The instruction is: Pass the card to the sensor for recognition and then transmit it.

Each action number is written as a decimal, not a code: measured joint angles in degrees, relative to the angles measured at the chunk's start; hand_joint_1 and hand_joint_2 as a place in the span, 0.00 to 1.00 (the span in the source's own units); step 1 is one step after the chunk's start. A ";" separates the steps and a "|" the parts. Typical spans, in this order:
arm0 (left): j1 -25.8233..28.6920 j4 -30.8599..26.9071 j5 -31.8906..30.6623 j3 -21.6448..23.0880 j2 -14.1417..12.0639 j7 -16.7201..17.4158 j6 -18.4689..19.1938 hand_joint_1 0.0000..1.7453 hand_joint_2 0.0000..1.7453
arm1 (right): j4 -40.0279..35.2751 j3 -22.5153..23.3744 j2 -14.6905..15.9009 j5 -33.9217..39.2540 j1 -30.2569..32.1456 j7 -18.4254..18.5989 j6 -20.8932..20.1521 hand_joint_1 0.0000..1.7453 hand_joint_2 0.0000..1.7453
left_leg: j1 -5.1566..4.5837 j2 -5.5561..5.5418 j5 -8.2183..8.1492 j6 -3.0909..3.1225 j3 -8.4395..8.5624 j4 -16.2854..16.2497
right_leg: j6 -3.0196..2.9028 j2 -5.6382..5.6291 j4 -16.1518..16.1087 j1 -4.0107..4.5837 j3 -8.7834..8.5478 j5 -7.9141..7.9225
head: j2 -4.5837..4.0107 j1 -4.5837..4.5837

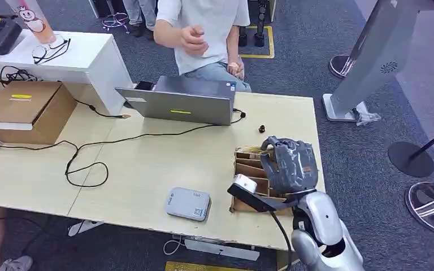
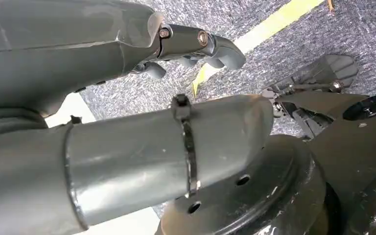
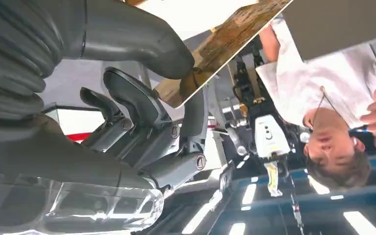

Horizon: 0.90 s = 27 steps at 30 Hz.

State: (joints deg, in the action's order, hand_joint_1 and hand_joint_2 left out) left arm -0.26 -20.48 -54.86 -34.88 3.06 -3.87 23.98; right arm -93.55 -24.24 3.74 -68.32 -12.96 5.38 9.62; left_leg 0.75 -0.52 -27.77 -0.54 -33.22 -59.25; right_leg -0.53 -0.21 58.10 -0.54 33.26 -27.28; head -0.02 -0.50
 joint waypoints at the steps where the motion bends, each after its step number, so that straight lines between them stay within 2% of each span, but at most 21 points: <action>1: -0.01 0.00 -0.04 -0.02 0.00 0.00 0.00 0.00 0.00 | 0.11 0.02 -0.02 0.47 -0.03 -0.22 0.54 1.00 1.00 | 0.00 0.00 0.00 0.00 0.00 0.00 | 0.00 0.00 0.00 0.00 0.00 0.00 | 0.00 0.02; 22: -1.51 0.00 -1.99 -0.55 0.20 0.46 -0.20 0.00 0.00 | 5.31 0.07 -3.08 3.82 -3.37 -3.98 10.97 1.00 1.00 | 0.00 0.00 0.00 0.00 0.00 0.00 | 0.00 0.00 0.01 0.00 0.00 0.00 | 0.00 0.02; 27: -2.01 0.00 -2.27 -0.52 0.24 0.70 -0.22 0.00 0.00 | 6.47 0.11 -4.02 4.08 -4.52 -4.00 11.45 1.00 1.00 | 0.00 0.00 0.00 0.00 0.00 0.00 | 0.00 0.00 0.01 0.00 0.00 0.00 | 0.00 0.02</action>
State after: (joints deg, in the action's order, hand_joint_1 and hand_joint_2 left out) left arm -2.28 -20.48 -57.13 -35.41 3.30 -3.17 23.76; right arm -87.08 -24.13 -0.28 -64.24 -17.49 1.38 21.07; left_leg 0.75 -0.52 -27.77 -0.54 -33.22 -59.25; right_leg -0.53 -0.21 58.11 -0.54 33.26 -27.27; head -0.02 -0.48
